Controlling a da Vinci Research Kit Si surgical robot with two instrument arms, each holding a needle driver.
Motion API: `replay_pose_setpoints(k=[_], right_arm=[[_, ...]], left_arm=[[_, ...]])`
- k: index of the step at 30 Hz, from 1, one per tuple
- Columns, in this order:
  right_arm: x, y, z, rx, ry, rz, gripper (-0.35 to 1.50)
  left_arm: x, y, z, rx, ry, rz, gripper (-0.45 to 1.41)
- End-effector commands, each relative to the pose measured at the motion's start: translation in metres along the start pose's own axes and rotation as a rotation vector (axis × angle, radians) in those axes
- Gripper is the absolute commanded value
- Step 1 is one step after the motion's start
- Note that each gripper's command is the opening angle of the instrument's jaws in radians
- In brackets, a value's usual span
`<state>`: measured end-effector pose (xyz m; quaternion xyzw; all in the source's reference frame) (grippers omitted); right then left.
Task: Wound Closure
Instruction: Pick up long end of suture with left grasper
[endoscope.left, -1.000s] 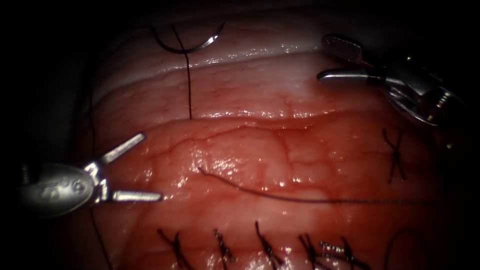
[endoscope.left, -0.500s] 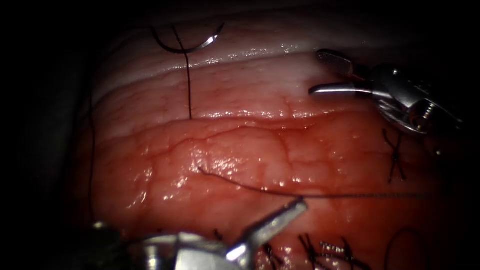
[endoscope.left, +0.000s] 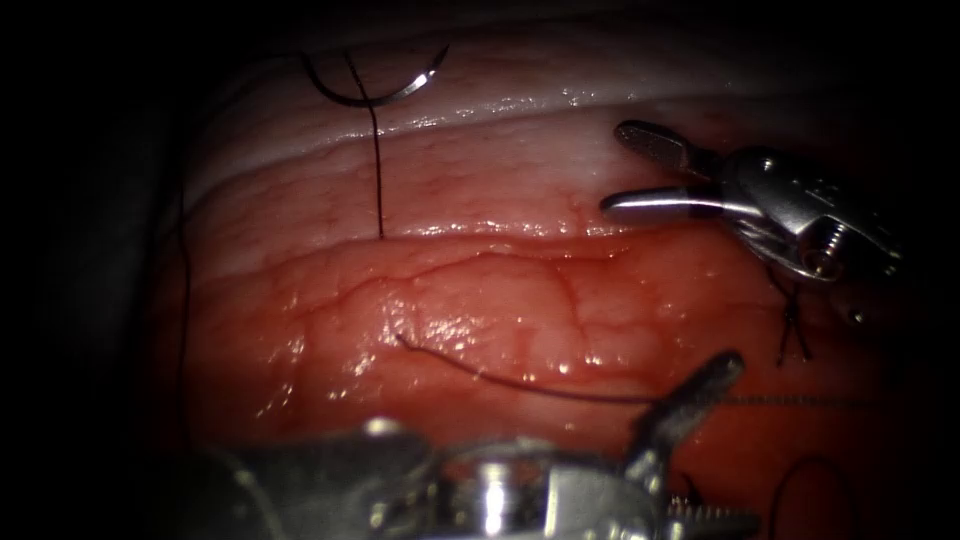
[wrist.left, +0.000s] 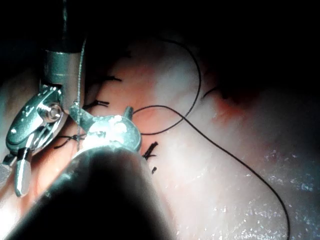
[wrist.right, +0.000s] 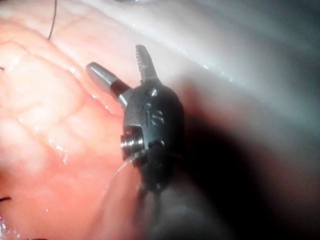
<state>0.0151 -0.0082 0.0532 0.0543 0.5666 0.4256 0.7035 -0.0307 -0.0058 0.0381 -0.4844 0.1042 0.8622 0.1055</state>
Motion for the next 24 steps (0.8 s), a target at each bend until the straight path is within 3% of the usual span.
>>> replay_pose_setpoints(k=[1, 11, 24], right_arm=[[-0.0004, -0.0001, 0.0008, 0.002, 0.002, 0.000, 1.14], [-0.0004, -0.0006, 0.0010, -0.005, -0.001, 0.005, 1.13], [-0.0004, -0.0005, 0.0013, -0.005, -0.003, 0.005, 1.11]], left_arm=[[0.0000, 0.0000, 0.0003, -0.002, 0.001, 0.000, 0.46], [0.0005, -0.0003, -0.0005, -0.005, 0.001, 0.003, 0.40], [0.0014, -0.0004, -0.0083, -0.067, 0.047, 0.016, 0.27]])
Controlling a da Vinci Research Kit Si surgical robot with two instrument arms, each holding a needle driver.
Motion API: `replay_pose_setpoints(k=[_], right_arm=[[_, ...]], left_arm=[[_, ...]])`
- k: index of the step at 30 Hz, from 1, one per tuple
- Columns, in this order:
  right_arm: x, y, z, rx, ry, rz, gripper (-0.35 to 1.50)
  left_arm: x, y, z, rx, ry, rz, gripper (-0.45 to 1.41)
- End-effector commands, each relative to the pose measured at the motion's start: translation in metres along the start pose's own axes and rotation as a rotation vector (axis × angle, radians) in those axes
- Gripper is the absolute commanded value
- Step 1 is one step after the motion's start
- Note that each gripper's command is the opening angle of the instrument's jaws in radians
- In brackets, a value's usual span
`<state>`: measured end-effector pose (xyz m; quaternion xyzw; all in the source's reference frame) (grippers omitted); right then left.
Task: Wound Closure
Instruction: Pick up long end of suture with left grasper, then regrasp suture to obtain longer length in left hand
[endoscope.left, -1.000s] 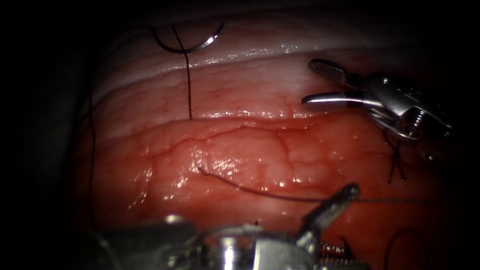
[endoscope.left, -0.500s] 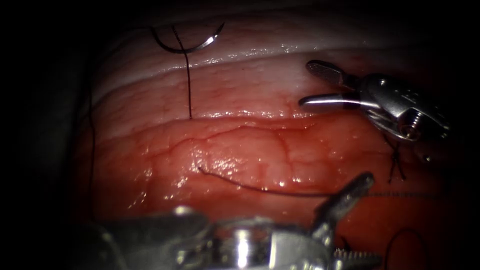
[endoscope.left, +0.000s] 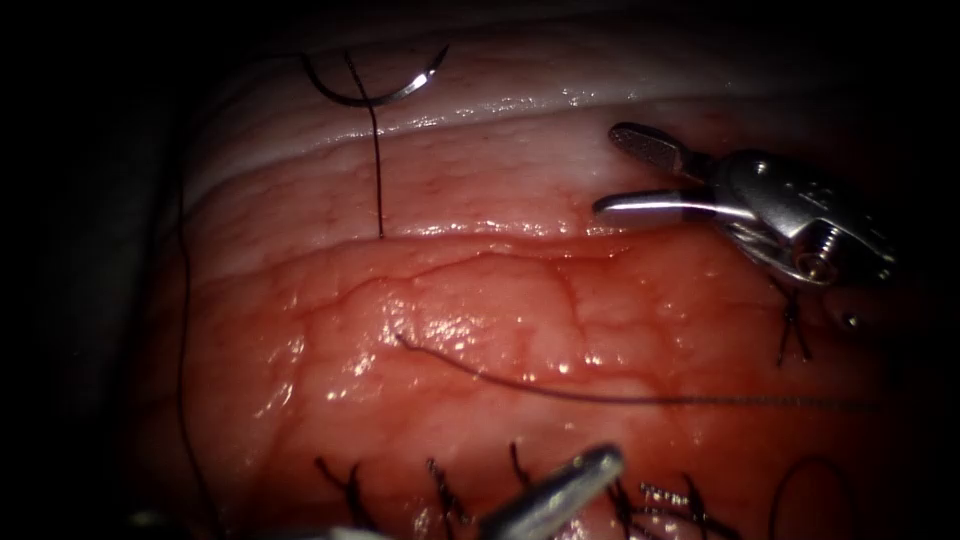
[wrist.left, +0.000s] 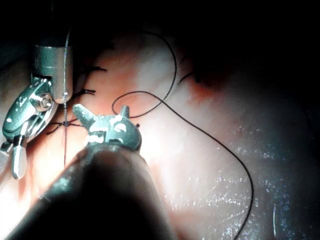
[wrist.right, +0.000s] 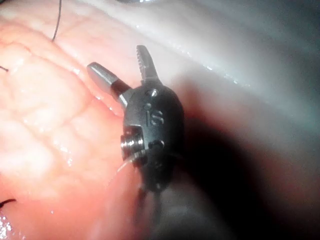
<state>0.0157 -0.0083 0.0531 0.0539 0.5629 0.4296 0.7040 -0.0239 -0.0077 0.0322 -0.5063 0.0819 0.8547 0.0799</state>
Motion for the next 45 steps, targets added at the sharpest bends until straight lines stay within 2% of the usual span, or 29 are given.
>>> replay_pose_setpoints(k=[1, 7, 16, 22, 23, 24, 27, 29, 30, 33, 38, 42, 45], right_arm=[[-0.0004, -0.0001, 0.0010, 0.002, 0.002, 0.000, 1.11], [-0.0004, -0.0004, 0.0013, 0.007, 0.004, 0.000, 1.11], [-0.0004, -0.0003, 0.0011, 0.010, 0.001, -0.001, 1.11], [-0.0004, -0.0004, 0.0011, 0.010, 0.001, -0.001, 1.11], [-0.0004, -0.0004, 0.0011, 0.010, 0.001, -0.001, 1.11], [-0.0004, -0.0003, 0.0011, 0.009, 0.001, -0.001, 1.11], [-0.0004, -0.0004, 0.0014, 0.010, 0.002, -0.001, 1.13], [-0.0005, -0.0009, 0.0017, 0.006, -0.005, -0.003, 1.31], [-0.0006, -0.0013, 0.0018, 0.016, -0.004, -0.004, 1.31], [-0.0012, -0.0031, 0.0026, 0.127, -0.015, -0.019, 1.33], [-0.0018, -0.0077, 0.0038, 0.334, -0.015, -0.196, 1.30], [-0.0015, -0.0115, 0.0049, 0.454, -0.010, -0.309, 0.99], [-0.0010, -0.0141, 0.0064, 0.502, 0.002, -0.348, 0.99]], left_arm=[[0.0002, -0.0001, 0.0005, 0.000, 0.004, -0.003, 0.27], [0.0008, -0.0023, 0.0016, 0.061, 0.045, 0.007, 0.27], [-0.0001, -0.0033, 0.0058, 0.074, 0.030, 0.003, 0.24], [-0.0014, -0.0034, 0.0072, 0.047, 0.003, 0.006, -0.01], [-0.0015, -0.0034, 0.0072, 0.048, 0.000, 0.006, -0.12], [-0.0018, -0.0036, 0.0072, 0.046, 0.001, 0.011, -0.42], [-0.0020, -0.0040, 0.0065, 0.040, 0.005, 0.004, -0.45], [-0.0022, -0.0043, 0.0056, 0.029, 0.015, -0.003, -0.45], [-0.0023, -0.0044, 0.0052, 0.024, 0.021, 0.003, -0.45], [-0.0032, -0.0047, 0.0031, 0.032, 0.067, 0.047, -0.45], [-0.0052, -0.0043, -0.0010, -0.026, 0.169, 0.150, -0.45], [-0.0066, -0.0041, -0.0034, -0.100, 0.216, 0.209, -0.45], [-0.0077, -0.0043, -0.0041, -0.132, 0.241, 0.235, -0.45]])
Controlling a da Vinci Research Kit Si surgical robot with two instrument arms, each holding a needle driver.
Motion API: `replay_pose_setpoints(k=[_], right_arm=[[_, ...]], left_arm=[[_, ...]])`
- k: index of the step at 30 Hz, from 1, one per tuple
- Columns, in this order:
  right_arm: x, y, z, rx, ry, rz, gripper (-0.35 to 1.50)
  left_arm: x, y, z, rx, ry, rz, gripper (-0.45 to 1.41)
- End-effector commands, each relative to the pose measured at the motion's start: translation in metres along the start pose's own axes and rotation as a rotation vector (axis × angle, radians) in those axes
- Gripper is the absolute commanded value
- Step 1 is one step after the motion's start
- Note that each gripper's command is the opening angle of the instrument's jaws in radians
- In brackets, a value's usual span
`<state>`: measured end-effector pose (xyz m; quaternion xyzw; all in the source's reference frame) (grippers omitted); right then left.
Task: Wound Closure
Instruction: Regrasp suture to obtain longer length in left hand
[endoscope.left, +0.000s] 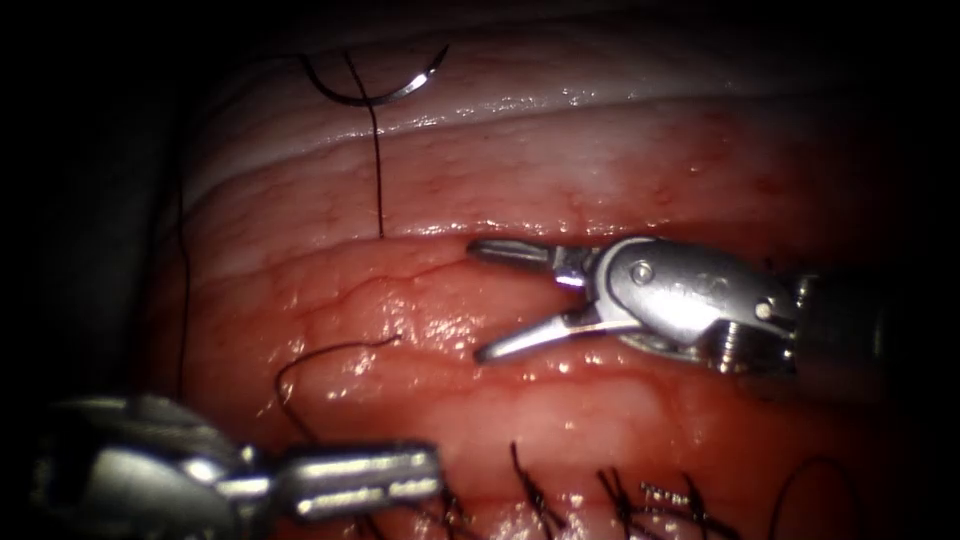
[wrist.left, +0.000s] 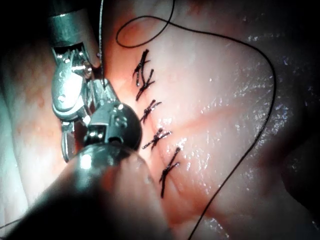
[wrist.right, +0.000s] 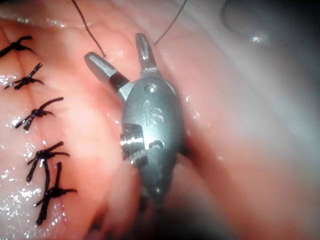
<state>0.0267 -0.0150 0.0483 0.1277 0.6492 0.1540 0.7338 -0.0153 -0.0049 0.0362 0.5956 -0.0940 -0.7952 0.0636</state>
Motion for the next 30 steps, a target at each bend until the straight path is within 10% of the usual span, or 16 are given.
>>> replay_pose_setpoints(k=[1, 30], right_arm=[[0.0004, -0.0006, 0.0026, 0.011, 0.019, -0.024, 1.03], [0.0046, -0.0025, 0.0129, -0.036, 0.121, -0.247, 1.36]], left_arm=[[-0.0007, 0.0001, 0.0007, -0.008, 0.007, 0.001, -0.45], [-0.0034, 0.0001, 0.0014, -0.060, 0.009, 0.020, -0.45]])
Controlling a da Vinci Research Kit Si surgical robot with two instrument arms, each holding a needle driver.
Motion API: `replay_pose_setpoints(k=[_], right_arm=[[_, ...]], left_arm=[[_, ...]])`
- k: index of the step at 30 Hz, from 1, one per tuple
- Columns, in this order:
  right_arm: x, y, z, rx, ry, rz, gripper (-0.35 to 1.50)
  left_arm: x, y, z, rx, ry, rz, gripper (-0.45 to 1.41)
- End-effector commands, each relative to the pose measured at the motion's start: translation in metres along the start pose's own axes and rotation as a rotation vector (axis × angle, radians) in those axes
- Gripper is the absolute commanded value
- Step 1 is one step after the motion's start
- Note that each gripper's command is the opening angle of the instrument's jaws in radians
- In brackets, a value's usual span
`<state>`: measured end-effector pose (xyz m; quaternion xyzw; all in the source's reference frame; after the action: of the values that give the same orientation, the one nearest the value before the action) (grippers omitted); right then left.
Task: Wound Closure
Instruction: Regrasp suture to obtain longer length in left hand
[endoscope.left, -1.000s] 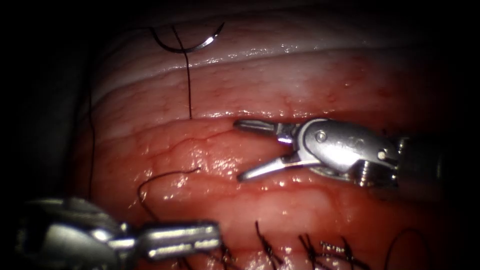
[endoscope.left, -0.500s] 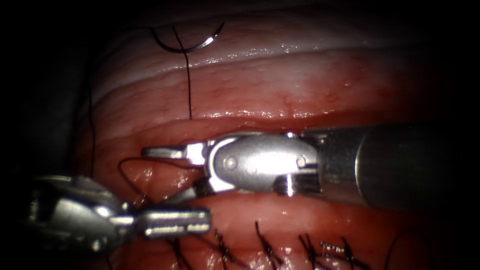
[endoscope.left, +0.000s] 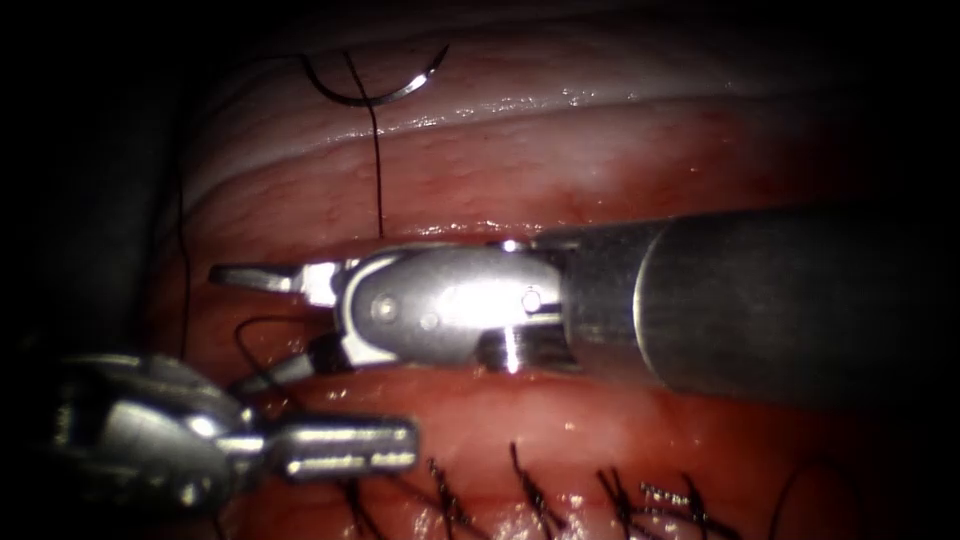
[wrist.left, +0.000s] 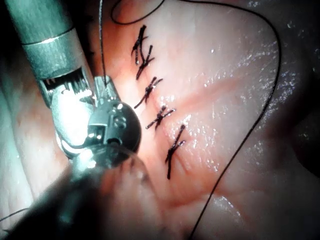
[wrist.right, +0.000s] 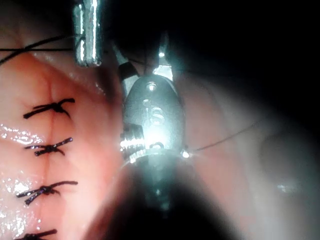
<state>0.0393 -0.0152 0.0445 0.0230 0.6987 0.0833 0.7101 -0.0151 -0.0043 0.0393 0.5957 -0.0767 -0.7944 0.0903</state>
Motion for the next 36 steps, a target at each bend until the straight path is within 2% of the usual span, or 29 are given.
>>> replay_pose_setpoints(k=[1, 9, 15, 17, 18, 19, 20, 21, 22, 23, 25, 27, 28, 31, 36], right_arm=[[-0.0002, -0.0001, 0.0008, 0.008, 0.007, -0.007, 1.35], [0.0006, -0.0004, 0.0005, 0.028, 0.049, -0.028, 1.30], [0.0008, -0.0003, 0.0003, 0.042, 0.069, -0.062, 1.18], [0.0009, -0.0003, 0.0003, 0.050, 0.079, -0.085, 1.03], [0.0009, -0.0003, 0.0003, 0.053, 0.084, -0.097, 0.89], [0.0009, -0.0003, 0.0003, 0.057, 0.088, -0.103, 0.64], [0.0009, -0.0003, 0.0004, 0.058, 0.091, -0.109, 0.56], [0.0008, -0.0003, 0.0006, 0.057, 0.093, -0.121, 0.37], [0.0008, -0.0003, 0.0006, 0.057, 0.093, -0.121, 0.37], [0.0008, -0.0003, 0.0009, 0.056, 0.093, -0.134, 0.22], [0.0007, -0.0003, 0.0013, 0.054, 0.095, -0.146, 0.04], [0.0006, -0.0004, 0.0019, 0.057, 0.101, -0.161, -0.27], [0.0005, -0.0004, 0.0020, 0.060, 0.105, -0.162, -0.35], [0.0003, -0.0002, 0.0021, 0.051, 0.100, -0.162, -0.35], [-0.0006, 0.0010, 0.0005, 0.000, 0.009, -0.158, -0.35]], left_arm=[[-0.0005, 0.0000, 0.0006, -0.001, 0.001, -0.002, -0.45], [-0.0011, 0.0000, 0.0004, -0.001, 0.000, -0.018, -0.45], [-0.0014, 0.0000, 0.0005, 0.000, -0.001, -0.029, -0.45], [-0.0014, 0.0000, 0.0005, 0.000, -0.001, -0.029, -0.45], [-0.0013, 0.0000, 0.0005, 0.000, -0.002, -0.030, -0.45], [-0.0013, 0.0000, 0.0005, 0.001, -0.005, -0.029, -0.45], [-0.0013, 0.0000, 0.0005, 0.001, -0.005, -0.029, -0.45], [-0.0012, 0.0001, 0.0006, 0.002, -0.006, -0.028, -0.45], [-0.0012, 0.0001, 0.0006, 0.002, -0.006, -0.028, -0.45], [-0.0011, 0.0002, 0.0006, 0.002, -0.006, -0.028, -0.45], [-0.0010, 0.0003, 0.0007, 0.003, -0.007, -0.027, -0.45], [-0.0010, 0.0003, 0.0009, 0.004, -0.008, -0.033, -0.45], [-0.0010, 0.0003, 0.0010, 0.005, -0.009, -0.033, -0.45], [-0.0010, 0.0003, 0.0010, 0.005, -0.009, -0.033, -0.45], [-0.0009, 0.0004, 0.0006, 0.010, -0.008, -0.056, -0.42]])
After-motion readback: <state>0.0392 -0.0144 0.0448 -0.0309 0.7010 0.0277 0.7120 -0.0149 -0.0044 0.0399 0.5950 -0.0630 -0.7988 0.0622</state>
